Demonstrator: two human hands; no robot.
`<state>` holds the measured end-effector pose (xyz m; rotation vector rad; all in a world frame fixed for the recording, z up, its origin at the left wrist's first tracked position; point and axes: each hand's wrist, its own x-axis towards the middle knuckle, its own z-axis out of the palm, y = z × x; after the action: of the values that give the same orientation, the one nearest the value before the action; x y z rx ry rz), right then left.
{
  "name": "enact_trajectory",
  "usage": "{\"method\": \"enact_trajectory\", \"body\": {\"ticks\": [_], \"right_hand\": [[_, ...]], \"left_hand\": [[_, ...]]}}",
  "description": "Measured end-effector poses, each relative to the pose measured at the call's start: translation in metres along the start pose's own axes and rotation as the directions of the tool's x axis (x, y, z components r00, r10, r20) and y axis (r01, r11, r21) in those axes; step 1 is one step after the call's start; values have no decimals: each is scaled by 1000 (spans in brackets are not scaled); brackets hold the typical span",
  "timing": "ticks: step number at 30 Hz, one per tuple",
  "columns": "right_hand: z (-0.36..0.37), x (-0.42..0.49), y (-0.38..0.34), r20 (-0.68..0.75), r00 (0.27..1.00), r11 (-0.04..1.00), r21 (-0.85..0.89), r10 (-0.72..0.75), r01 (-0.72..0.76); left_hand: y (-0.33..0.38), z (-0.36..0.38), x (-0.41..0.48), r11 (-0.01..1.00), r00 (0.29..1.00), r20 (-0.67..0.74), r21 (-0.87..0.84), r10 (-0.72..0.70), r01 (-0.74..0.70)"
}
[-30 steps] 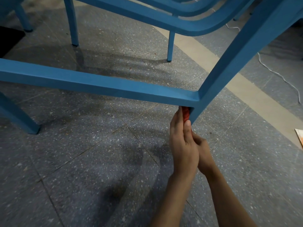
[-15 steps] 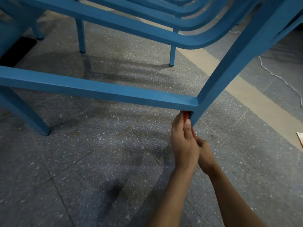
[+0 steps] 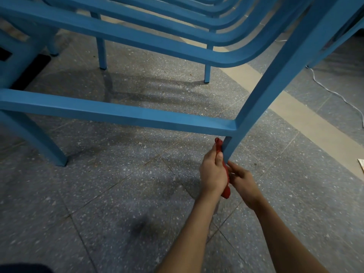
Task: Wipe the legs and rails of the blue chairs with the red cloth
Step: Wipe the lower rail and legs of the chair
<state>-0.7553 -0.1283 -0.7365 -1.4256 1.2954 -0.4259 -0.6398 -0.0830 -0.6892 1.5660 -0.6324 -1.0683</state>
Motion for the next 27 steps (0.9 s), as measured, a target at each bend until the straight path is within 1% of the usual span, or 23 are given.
{"method": "enact_trajectory", "body": {"ticks": [2,5,7,9,11,13,15,16,17,20,23,27], "right_hand": [[-2,-5,-7,9,1000,1000,-23,4,-4],[-6,-13,-16,10,1000,1000,-2,-1,1],[-9,-14,-19,8,1000,1000,0,5,-5],[-11,-13,-19,24,1000,1000,7,17,-18],[-13,-12,-20,29,998,998,15,53,-54],[-14,-11,-23,37,997,997,-8,74,-74],[-13,-12,-25,34,996,996,-19,83,-83],[-13,-14,-26,23,996,996,-20,84,-83],[-11,-13,-25,14,997,997,-22,80,-79],[-7,-16,-24,6,998,997,-27,68,-68],[-2,-19,-25,20,998,998,-12,56,-55],[-2,-25,-32,14,1000,996,-87,13,-11]], "left_hand": [[17,2,-13,996,996,-50,-29,80,-81],[33,12,-36,980,968,-165,-37,189,-198],[27,19,-45,970,951,-211,-40,225,-239],[10,20,-45,973,954,-212,-51,211,-227],[-11,15,-34,992,983,-140,-20,118,-122],[-24,6,-18,996,998,-15,54,-68,69],[-23,0,1,963,963,80,105,-257,249],[-19,-2,9,953,950,101,95,-297,288],[-14,-2,15,953,948,103,82,-300,292],[3,-1,21,978,977,66,69,-203,198],[12,-3,9,995,995,29,-18,-95,96],[25,-2,-13,994,999,-42,-103,34,-38]]}}
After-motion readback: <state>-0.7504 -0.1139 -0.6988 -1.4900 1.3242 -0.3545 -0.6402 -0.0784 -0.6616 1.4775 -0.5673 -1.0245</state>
